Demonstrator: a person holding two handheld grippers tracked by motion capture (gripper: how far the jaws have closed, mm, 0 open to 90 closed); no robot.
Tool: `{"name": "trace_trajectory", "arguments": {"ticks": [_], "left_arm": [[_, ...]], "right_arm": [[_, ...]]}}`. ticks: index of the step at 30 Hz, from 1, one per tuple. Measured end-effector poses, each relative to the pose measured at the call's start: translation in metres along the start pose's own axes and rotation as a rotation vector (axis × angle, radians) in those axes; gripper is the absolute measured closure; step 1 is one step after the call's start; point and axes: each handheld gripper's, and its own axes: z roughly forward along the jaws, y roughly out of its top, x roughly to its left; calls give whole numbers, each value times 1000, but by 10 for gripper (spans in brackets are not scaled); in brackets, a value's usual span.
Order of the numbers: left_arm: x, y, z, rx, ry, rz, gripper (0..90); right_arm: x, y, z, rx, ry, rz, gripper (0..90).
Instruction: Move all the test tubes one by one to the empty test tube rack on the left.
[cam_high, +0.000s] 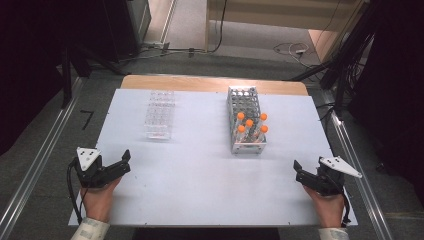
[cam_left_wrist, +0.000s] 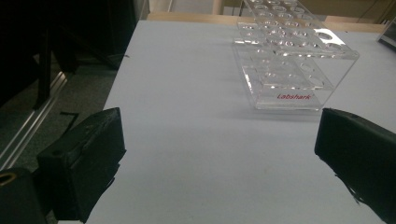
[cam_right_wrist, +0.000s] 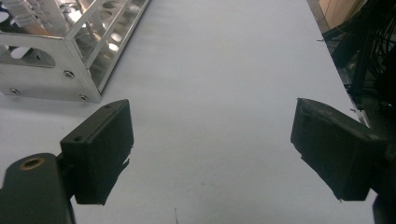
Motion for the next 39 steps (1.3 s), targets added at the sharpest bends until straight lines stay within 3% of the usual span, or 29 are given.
{"name": "trace_trajectory", "arguments": {"ticks": [10, 20, 32, 39], "left_arm": [[2, 0, 0, -4, -35, -29, 58], [3, 0, 2, 7, -16, -34, 89], [-1, 5, 1, 5, 14, 0, 109], [-3, 6, 2, 2, 2, 7, 98]], "right_arm": [[2, 0, 1, 8, 27, -1, 122], [7, 3, 1, -2, 51, 6, 127], [16, 10, 4, -18, 77, -5, 133], [23, 16, 9, -19, 102, -14, 132]]}}
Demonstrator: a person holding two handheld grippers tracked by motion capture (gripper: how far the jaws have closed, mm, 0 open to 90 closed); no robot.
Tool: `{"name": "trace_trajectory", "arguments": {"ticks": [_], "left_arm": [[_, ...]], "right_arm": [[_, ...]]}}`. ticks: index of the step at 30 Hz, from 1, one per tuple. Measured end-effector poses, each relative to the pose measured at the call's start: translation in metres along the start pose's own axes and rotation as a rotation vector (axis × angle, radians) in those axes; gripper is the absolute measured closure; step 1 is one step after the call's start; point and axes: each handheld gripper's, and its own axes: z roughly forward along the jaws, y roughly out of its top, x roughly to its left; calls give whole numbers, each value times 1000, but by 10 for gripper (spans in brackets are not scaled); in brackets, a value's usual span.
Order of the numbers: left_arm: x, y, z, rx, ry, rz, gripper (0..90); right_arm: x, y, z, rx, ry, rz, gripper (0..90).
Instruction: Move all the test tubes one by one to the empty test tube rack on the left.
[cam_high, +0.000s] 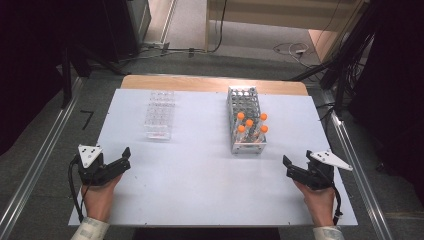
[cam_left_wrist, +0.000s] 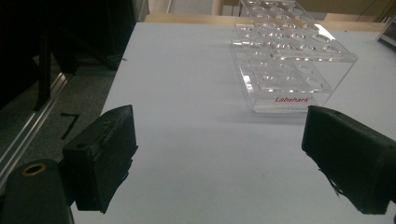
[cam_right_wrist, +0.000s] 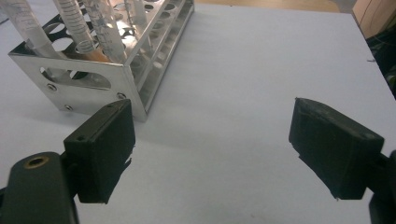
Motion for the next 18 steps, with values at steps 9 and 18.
{"name": "trace_trajectory", "arguments": {"ticks": [9, 18], "left_arm": [[-3, 3, -3, -21, -4, -9, 94], [-5, 3, -3, -24, -8, 4, 90]], "right_arm": [[14, 10, 10, -9, 36, -27, 143], [32, 22, 30, -15, 72, -60, 179]]}}
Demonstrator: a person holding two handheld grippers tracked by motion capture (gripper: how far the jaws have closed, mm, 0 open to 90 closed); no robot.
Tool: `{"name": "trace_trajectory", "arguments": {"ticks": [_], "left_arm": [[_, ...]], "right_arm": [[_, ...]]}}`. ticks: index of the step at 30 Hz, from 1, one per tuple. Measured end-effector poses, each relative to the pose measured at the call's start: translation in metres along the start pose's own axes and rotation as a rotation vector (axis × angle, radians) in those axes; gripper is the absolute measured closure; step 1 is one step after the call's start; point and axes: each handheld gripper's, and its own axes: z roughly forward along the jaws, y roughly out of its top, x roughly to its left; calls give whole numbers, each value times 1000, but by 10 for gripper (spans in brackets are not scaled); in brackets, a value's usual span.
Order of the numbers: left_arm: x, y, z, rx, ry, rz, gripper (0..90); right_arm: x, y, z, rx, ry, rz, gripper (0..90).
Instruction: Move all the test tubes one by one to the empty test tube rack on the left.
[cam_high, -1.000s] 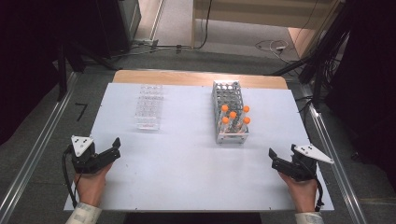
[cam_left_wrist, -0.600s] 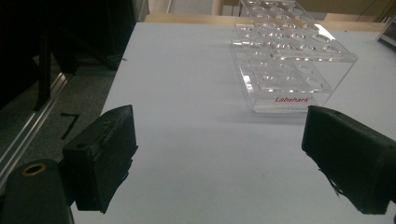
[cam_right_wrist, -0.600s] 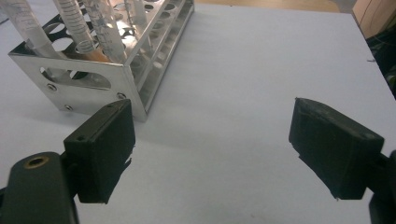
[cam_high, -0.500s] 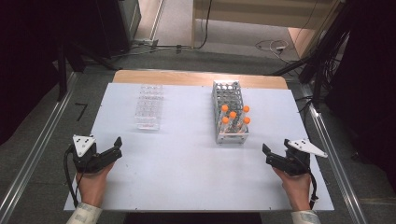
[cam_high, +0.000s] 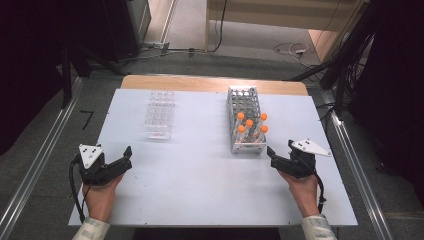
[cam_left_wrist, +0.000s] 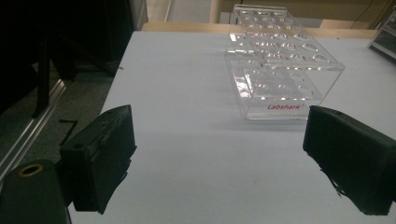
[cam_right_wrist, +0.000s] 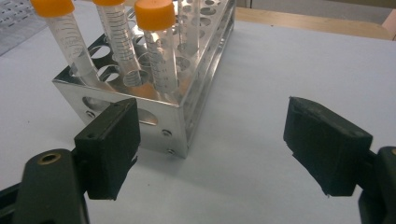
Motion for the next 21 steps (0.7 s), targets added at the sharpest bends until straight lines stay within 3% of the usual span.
{"name": "trace_trajectory", "arguments": {"ticks": [7, 21], "left_arm": [[0, 0, 1, 10, -11, -6, 92], [0, -2, 2, 23, -37, -29, 87]], "right_arm": [[7, 9, 17, -18, 23, 9, 250], [20, 18, 38, -24, 37, -30, 504]]}}
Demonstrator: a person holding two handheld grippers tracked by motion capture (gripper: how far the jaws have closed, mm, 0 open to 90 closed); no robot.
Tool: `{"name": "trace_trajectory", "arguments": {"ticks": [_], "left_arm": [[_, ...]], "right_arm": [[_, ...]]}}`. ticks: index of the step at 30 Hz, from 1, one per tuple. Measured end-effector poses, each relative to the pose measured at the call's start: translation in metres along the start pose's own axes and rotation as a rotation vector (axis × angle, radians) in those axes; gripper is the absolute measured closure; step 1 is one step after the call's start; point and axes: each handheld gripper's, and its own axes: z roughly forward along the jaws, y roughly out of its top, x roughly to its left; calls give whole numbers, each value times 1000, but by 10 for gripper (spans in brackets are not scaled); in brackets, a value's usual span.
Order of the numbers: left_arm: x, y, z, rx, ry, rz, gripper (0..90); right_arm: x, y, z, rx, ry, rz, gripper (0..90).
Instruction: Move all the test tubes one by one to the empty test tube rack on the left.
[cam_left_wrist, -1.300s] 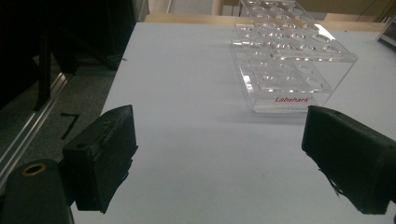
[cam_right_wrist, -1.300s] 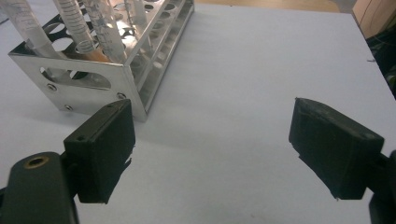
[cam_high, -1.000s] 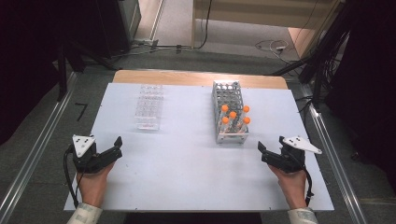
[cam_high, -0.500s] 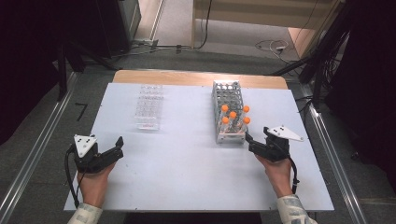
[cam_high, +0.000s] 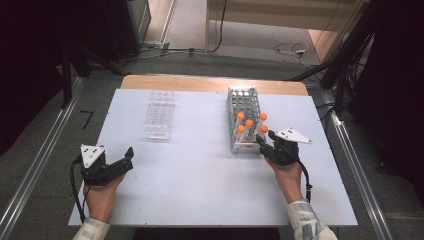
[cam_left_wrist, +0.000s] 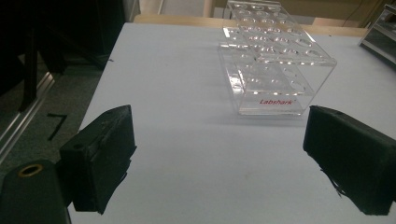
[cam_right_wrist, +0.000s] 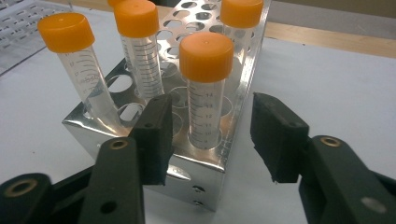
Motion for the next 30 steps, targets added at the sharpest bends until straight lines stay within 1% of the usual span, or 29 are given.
{"name": "trace_trajectory", "arguments": {"ticks": [2, 5, 6, 9, 13, 16, 18, 22, 26, 30], "left_arm": [[1, 0, 1, 6, -12, -16, 80], [1, -1, 2, 13, -23, -25, 79], [1, -1, 2, 23, -28, -31, 73], [0, -1, 3, 25, -39, -27, 68], [-2, -1, 3, 34, -42, -13, 52], [-4, -2, 2, 22, -39, 5, 52], [-5, -1, 2, 20, -40, 9, 52], [-6, -2, 2, 19, -40, 17, 52], [-6, -2, 2, 20, -45, 18, 51], [-7, -1, 3, 22, -48, 23, 51]], "right_arm": [[0, 1, 1, -3, -1, 2, 533], [1, 1, 3, -6, -4, -2, 575], [2, 1, 4, -4, -6, -4, 588], [3, 1, 6, -3, -5, -17, 631], [5, 1, 6, -4, -7, -19, 713], [5, 2, 6, -5, -9, -24, 716], [5, 3, 5, -19, -8, -28, 718], [4, 9, -3, -56, -5, -21, 718], [4, 17, -13, -81, -4, -16, 718], [5, 24, -23, -111, -5, -29, 721]]}}
